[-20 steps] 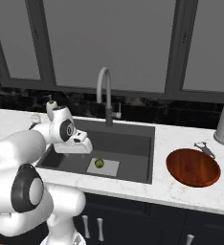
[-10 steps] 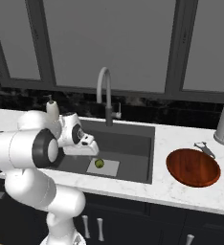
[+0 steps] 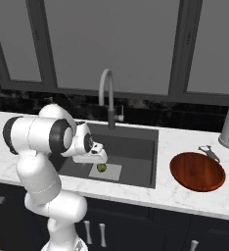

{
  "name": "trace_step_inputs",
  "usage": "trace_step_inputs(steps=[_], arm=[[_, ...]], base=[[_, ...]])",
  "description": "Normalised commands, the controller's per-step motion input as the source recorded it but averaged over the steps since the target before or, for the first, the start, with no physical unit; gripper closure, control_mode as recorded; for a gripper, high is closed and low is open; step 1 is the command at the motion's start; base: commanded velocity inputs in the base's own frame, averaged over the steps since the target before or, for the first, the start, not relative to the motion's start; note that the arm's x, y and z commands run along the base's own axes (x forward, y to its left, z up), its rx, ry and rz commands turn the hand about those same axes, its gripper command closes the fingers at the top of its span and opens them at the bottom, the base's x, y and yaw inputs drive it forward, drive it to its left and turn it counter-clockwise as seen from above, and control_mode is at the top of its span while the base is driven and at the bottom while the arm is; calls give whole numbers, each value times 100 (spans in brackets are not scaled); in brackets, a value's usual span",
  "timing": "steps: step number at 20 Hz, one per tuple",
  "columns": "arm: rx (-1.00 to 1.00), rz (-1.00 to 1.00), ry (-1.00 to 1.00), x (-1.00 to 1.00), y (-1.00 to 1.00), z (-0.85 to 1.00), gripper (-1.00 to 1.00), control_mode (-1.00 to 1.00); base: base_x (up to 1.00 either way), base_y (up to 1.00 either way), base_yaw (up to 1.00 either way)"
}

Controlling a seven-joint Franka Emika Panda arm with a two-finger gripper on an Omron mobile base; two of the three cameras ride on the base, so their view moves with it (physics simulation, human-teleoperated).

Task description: Pick the lime from the sink and place it in the bowl. Then pick the bowl and place it in the microwave. Then close the microwave door and press the start button.

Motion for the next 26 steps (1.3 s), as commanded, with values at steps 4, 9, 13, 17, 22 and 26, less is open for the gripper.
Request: trace_step_inputs(steps=[4, 9, 13, 17, 22, 26], arm=[[0, 0, 0, 36, -1, -37, -100, -100], [0, 0, 0, 32, 0, -23, -100, -100], [0, 2, 0, 32, -1, -19, -100, -100], [0, 7, 0, 30, -6, -26, -100, -100], [0, 10, 0, 18, -5, -32, -100, -100], [0, 11, 0, 31, 0, -49, -100, -100]], base=[[0, 0, 0], [0, 0, 0], [0, 0, 0], [0, 0, 0], [0, 0, 0], [0, 0, 0]])
